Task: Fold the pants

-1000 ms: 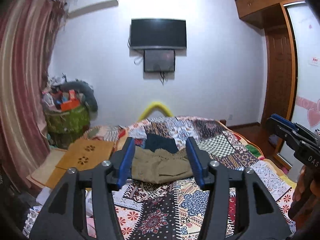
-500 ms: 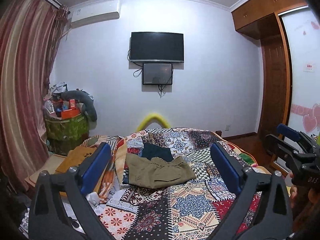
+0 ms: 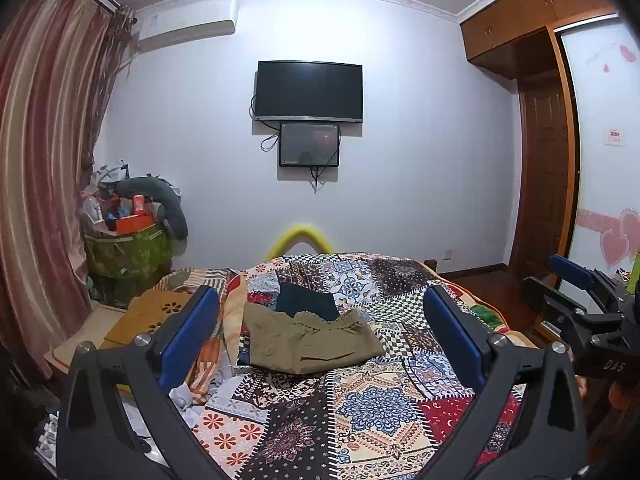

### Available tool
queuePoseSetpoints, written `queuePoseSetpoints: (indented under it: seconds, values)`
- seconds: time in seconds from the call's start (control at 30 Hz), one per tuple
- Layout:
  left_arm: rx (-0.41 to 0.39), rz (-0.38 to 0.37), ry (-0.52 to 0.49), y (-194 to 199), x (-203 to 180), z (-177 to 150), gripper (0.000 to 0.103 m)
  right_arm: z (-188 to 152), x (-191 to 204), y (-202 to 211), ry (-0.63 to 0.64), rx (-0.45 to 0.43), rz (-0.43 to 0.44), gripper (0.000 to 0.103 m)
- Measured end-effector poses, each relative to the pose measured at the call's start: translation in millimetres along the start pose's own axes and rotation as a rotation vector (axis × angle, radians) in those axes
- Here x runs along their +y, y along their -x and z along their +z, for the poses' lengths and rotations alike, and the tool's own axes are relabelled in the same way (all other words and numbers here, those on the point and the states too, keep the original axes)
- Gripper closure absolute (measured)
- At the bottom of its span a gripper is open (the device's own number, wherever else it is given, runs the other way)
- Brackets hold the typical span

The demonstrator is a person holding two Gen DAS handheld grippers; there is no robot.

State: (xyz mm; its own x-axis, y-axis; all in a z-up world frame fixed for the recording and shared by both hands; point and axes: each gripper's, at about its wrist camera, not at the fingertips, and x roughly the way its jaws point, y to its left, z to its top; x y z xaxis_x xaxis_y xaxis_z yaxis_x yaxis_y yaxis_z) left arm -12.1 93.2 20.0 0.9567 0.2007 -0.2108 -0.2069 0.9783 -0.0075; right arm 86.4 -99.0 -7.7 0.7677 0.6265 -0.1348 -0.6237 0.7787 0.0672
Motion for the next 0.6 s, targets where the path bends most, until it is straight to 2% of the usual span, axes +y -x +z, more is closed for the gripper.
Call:
queuePoseSetpoints:
  seconds: [0.6]
  values:
    - [0.019,-0.008,-0.01,-14.4,-4.3,-6.6,0.0,-5.4,-7.2,-1.0,-0.022,0.035,-0.014,0.0]
